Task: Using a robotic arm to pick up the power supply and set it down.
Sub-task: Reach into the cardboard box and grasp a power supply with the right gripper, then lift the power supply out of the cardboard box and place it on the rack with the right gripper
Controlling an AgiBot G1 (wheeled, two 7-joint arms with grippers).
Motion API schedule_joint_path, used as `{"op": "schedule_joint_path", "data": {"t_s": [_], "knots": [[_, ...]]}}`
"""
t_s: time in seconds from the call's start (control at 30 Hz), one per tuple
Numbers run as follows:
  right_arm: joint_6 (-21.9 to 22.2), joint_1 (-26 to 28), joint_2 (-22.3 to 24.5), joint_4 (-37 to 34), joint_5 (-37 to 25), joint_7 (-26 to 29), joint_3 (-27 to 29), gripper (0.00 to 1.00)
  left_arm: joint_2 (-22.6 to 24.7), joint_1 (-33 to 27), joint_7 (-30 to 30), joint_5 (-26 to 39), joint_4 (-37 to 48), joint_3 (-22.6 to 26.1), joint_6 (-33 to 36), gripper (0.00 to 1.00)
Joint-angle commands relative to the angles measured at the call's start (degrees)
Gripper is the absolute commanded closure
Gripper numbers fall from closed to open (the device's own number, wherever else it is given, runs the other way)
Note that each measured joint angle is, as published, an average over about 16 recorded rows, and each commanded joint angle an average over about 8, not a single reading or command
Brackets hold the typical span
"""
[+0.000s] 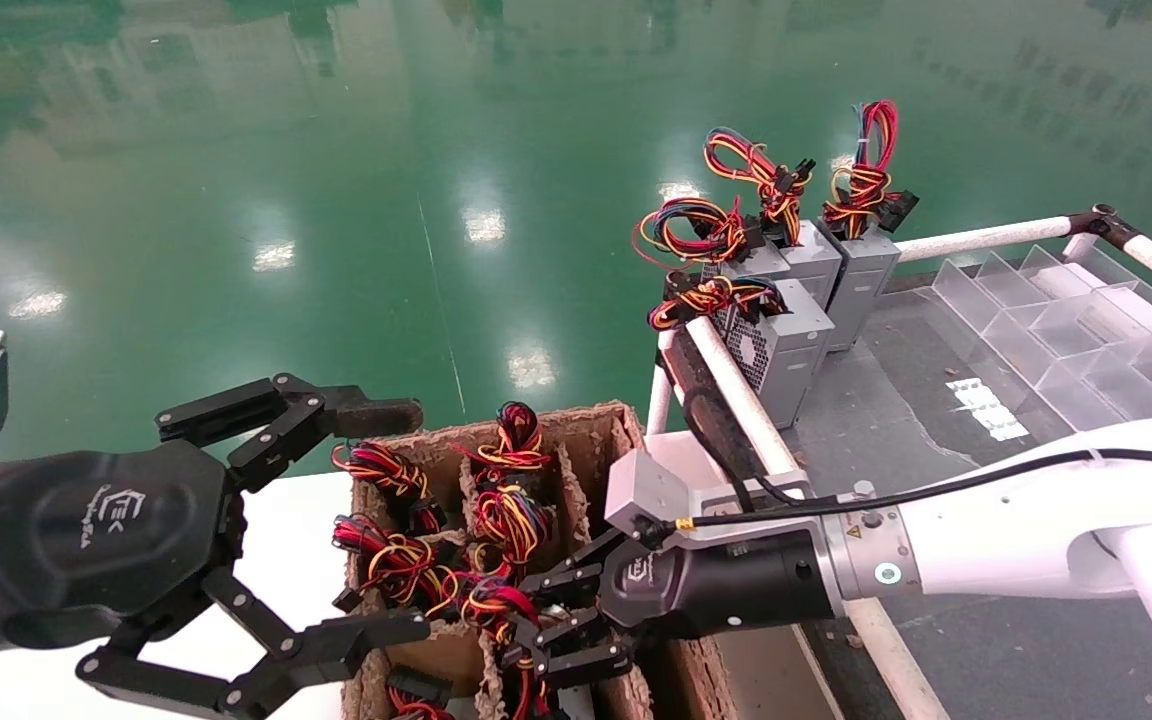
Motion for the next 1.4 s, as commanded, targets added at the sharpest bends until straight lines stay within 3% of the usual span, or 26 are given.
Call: {"op": "schedule_joint_path", "data": {"t_s": [0.03,0.4,0.77,1.13,1.4], "knots": [[0.2,-0.3,0.2,0.3,0.5,-0.1,0.4,1.0,0.0,0.0,0.0,0.0,0.0,0.0,0.0,0.0],[-0.9,-2.9,4.4,7.1,8.1,1.6,4.7,1.0,0.0,0.0,0.0,0.0,0.0,0.0,0.0,0.0],[-0.3,-5.6,12.0,20.5,20.1,8.9,11.6,1.0,0.0,0.0,0.0,0.0,0.0,0.0,0.0,0.0],[5.7,-6.4,22.6,31.8,25.1,13.6,17.8,1.0,0.0,0.0,0.0,0.0,0.0,0.0,0.0,0.0],[9.2,-8.1,30.1,31.1,24.7,12.7,21.1,1.0,0.0,0.0,0.0,0.0,0.0,0.0,0.0,0.0]]}}
